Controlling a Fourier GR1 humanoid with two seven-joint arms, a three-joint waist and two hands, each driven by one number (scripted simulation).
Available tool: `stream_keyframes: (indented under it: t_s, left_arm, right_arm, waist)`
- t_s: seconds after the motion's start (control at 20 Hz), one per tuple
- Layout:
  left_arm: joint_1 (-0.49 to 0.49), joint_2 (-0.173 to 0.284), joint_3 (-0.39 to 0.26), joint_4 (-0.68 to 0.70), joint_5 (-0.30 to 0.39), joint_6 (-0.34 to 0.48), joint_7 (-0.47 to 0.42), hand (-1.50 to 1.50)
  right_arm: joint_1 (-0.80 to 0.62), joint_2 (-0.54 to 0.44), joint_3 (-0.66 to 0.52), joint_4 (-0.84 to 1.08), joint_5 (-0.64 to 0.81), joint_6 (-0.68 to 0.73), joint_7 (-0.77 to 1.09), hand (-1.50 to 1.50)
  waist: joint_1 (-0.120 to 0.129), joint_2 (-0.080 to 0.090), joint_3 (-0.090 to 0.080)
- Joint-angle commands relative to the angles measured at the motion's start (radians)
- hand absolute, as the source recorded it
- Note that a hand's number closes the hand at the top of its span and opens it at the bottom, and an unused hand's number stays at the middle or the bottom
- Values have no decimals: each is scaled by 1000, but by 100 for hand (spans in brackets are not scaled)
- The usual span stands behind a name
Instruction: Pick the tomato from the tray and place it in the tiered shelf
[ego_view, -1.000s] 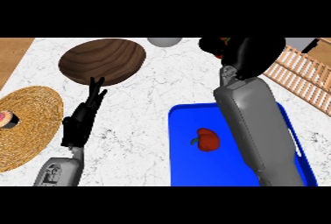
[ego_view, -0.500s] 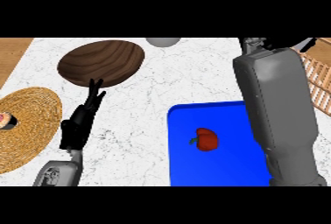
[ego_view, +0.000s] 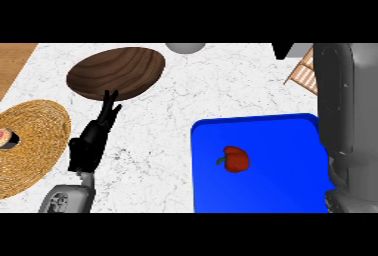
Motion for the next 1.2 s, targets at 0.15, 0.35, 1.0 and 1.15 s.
stream_keyframes:
  t_s: [0.15, 0.35, 1.0, 1.15]
  left_arm:
    - [-88, -3, 24, 70, 2, -7, 8, 0]
    - [-57, 17, 25, 49, 9, -35, 7, 0]
    - [-19, -1, 9, 19, 2, -43, 9, 0]
    - [-74, -41, -5, 12, -1, -19, 59, 0]
  right_arm:
    - [-37, -88, -57, 31, 10, 58, 11, 150]
    - [-20, -132, -60, 108, 18, 61, -44, 150]
    - [33, -284, -98, 358, -13, -210, -196, 150]
    - [34, -285, -109, 421, 14, -269, -141, 150]
  waist:
    - [-3, 4, -2]
    - [2, 5, -2]
    - [11, 7, -1]
    - [11, 9, -1]
